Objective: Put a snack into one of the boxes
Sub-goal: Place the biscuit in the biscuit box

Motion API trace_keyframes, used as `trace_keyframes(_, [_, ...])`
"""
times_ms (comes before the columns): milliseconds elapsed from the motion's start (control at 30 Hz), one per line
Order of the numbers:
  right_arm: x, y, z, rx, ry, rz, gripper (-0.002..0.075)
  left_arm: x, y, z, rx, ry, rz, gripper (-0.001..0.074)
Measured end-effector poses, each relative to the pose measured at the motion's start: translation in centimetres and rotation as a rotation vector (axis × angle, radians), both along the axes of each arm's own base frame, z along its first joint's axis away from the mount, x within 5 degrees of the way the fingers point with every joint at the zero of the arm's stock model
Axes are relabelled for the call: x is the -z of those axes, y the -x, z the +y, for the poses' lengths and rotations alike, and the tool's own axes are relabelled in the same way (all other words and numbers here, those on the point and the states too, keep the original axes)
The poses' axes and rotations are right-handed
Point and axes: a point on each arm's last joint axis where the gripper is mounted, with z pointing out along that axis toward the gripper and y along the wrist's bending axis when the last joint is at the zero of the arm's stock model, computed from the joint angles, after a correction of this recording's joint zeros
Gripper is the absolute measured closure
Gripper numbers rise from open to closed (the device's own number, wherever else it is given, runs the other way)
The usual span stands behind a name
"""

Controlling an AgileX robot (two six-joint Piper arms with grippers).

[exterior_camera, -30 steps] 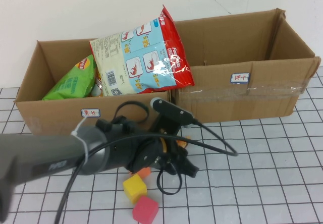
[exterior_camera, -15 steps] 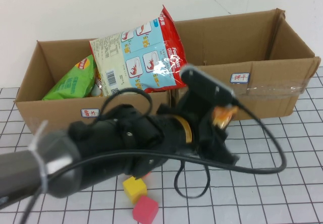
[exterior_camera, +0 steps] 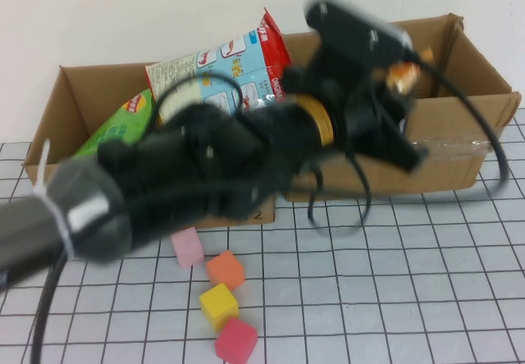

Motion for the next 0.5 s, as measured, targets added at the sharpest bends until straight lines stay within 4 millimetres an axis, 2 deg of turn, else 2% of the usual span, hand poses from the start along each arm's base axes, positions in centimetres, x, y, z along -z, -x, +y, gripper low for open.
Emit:
trace_keyframes(133, [-0.1,-0.1,0.0,0.001,-0.005,-0.008,0.0727,-1.0,-2.7,0.4,-0.054,0.025,-0.027,0.0485])
trace_keyframes(267, [-0.1,-0.1,0.1,0.003,-0.013,-0.017,0.0727,-0.9,-5.5,0.5,-0.093,0.074,-0.074,0.0485])
trace_keyframes(367, [-0.1,-0.1,0.1,0.005,-0.017,-0.021,0.0727,-0.3,-7.1,-0.1,-0.091,0.122,-0.14,0.0485])
trace_keyframes(500, [-0.2,-0.1,0.1,0.004,-0.017,-0.023,0.0727,1.8,-8.8,-0.9,-0.068,0.144,-0.231,0.0485])
